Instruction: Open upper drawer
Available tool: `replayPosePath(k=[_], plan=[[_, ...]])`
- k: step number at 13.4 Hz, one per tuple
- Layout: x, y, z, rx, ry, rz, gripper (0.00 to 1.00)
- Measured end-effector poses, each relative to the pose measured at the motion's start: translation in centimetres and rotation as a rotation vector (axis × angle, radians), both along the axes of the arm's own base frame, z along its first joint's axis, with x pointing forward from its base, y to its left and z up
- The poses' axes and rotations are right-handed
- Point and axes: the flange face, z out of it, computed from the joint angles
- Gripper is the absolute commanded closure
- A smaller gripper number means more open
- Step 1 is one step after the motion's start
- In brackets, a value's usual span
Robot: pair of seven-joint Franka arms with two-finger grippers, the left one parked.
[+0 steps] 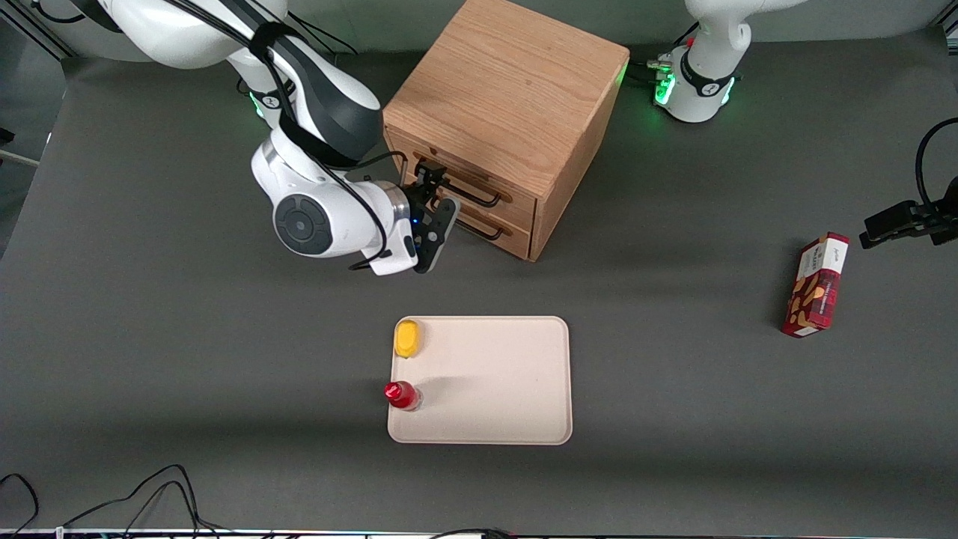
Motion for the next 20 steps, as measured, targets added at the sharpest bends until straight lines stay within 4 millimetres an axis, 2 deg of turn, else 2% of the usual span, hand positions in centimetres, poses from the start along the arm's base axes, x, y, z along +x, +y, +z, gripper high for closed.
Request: replayPosePath(k=[3, 7, 13, 16, 20], plan=[[-1.1, 0.8, -1.7, -0.006, 0.009, 0.001, 0.00], [-2.2, 1.6, -2.4, -0.011, 0.021, 0.016, 0.00], [-1.6, 1.1, -3.2, -0.035, 0.000, 0.021, 0.00], [0.5, 0.0, -2.7, -0.028, -0.032, -0.017, 0.00], [4.6, -3.0, -2.0, -0.022, -0.067, -0.093, 0.00]])
